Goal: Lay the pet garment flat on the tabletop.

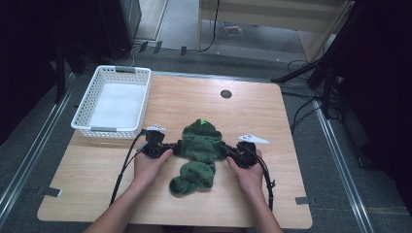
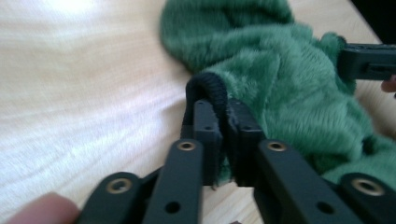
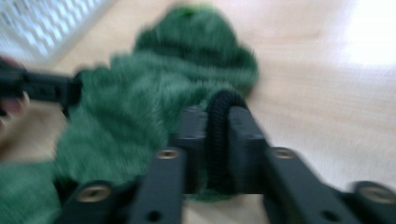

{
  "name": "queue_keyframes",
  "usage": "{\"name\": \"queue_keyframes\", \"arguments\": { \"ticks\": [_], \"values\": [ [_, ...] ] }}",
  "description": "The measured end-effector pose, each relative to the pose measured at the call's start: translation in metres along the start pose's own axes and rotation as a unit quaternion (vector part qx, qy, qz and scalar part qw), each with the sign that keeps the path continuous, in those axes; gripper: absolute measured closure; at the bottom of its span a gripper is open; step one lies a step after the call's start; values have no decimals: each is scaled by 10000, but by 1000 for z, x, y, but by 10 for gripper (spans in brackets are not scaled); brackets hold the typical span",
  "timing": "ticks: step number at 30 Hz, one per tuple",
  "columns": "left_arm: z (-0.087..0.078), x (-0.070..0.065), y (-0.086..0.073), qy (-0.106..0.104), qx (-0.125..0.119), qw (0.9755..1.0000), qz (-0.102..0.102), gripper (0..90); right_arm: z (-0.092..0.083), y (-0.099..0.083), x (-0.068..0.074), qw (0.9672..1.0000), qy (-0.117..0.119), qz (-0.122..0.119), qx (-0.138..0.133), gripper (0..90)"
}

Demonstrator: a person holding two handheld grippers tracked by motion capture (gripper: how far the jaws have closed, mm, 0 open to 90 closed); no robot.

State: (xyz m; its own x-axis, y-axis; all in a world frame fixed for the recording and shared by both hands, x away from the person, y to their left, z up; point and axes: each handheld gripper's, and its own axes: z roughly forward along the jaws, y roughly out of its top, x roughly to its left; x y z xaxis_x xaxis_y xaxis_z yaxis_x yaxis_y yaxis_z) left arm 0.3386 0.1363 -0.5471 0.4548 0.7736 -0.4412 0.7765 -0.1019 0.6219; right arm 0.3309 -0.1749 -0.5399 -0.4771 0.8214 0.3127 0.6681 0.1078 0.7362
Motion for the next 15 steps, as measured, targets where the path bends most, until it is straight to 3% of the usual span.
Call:
{"name": "queue_keyframes", "arguments": {
  "ticks": [5,6,8,9,10,11,13,15],
  "values": [
    [0,0,0,69,12,10000,41,868,-5,-2,-1,9996,-164,-56,216,835],
    [0,0,0,95,-20,9999,65,862,-6,-1,-1,9997,-138,-11,176,819],
    [2,-2,-3,51,-122,9997,224,824,-12,5,-1,9998,-36,137,-156,760],
    [3,-3,-5,49,-187,9993,315,796,-18,18,3,9987,27,147,-484,719],
    [3,-4,-8,82,-280,9989,366,791,-19,26,5,9982,13,108,-584,719],
    [3,-4,-8,82,-280,9989,366,788,-19,26,5,9982,13,108,-584,719],
    [2,-4,-10,112,-343,9986,396,788,-14,45,12,9980,36,148,-615,725],
    [2,-7,-12,233,-405,9976,514,792,-2,66,23,9983,-45,-21,-588,736]
  ]
}}
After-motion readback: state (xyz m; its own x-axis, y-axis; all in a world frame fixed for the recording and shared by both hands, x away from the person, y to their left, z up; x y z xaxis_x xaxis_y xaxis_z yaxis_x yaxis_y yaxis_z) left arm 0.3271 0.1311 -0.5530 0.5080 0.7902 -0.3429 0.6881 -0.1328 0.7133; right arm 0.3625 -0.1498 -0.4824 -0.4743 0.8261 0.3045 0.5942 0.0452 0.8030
